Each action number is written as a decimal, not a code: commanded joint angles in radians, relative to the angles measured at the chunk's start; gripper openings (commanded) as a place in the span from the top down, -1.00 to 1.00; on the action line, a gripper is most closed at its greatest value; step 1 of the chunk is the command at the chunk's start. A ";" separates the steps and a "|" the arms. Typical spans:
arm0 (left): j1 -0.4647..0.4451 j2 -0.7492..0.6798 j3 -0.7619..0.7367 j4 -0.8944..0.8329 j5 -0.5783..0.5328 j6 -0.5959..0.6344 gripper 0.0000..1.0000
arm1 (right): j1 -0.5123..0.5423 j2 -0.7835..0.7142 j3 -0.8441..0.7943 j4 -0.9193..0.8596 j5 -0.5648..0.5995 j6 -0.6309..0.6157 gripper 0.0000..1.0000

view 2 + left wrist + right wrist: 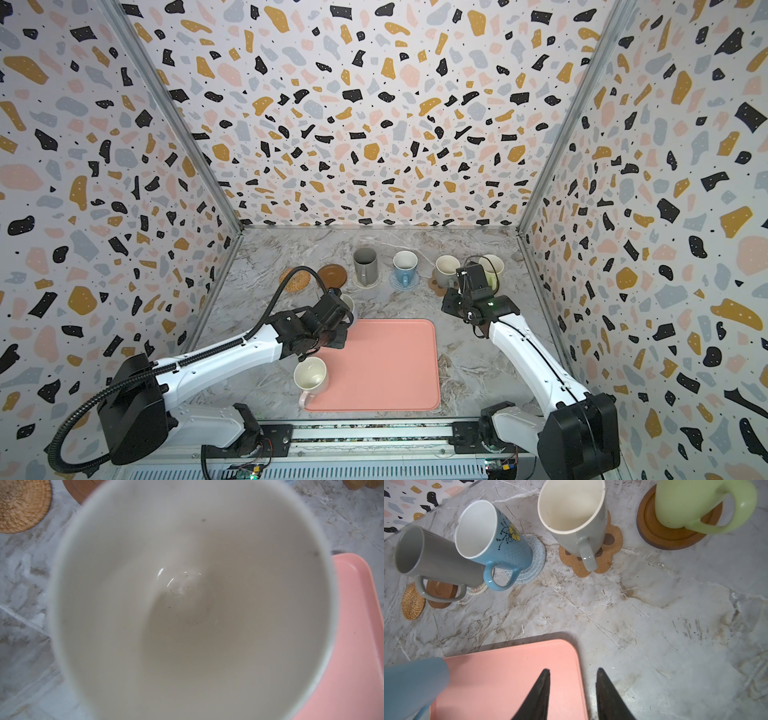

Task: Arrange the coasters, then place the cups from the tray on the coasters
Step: 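Carry the white mug with the left gripper toward the rattan and wooden coasters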

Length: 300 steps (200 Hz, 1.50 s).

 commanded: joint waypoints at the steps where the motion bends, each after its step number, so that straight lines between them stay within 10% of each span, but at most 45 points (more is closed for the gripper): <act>1: 0.031 -0.010 0.043 0.061 -0.014 0.055 0.82 | -0.003 -0.031 -0.003 -0.037 0.017 0.008 0.22; 300: 0.380 0.369 0.378 0.135 0.064 0.247 0.83 | -0.002 -0.101 -0.029 -0.078 0.039 0.017 0.22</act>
